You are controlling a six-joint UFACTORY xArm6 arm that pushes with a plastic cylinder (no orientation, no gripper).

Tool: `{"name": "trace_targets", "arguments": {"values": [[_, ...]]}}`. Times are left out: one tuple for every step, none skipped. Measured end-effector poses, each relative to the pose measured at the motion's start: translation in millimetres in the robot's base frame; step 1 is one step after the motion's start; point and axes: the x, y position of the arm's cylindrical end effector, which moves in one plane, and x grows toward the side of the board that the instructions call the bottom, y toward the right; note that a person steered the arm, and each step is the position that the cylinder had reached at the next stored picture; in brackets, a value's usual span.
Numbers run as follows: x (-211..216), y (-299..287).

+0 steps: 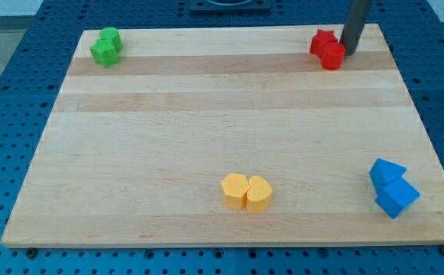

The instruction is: Move the yellow heart to the bottom right of green star

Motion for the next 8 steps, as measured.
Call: {"name": "trace_targets", "arguments": {"values": [[10, -1], [28, -14], [37, -32], [80, -32], [148, -33], [200, -47], [232, -66], [278, -76]]}}
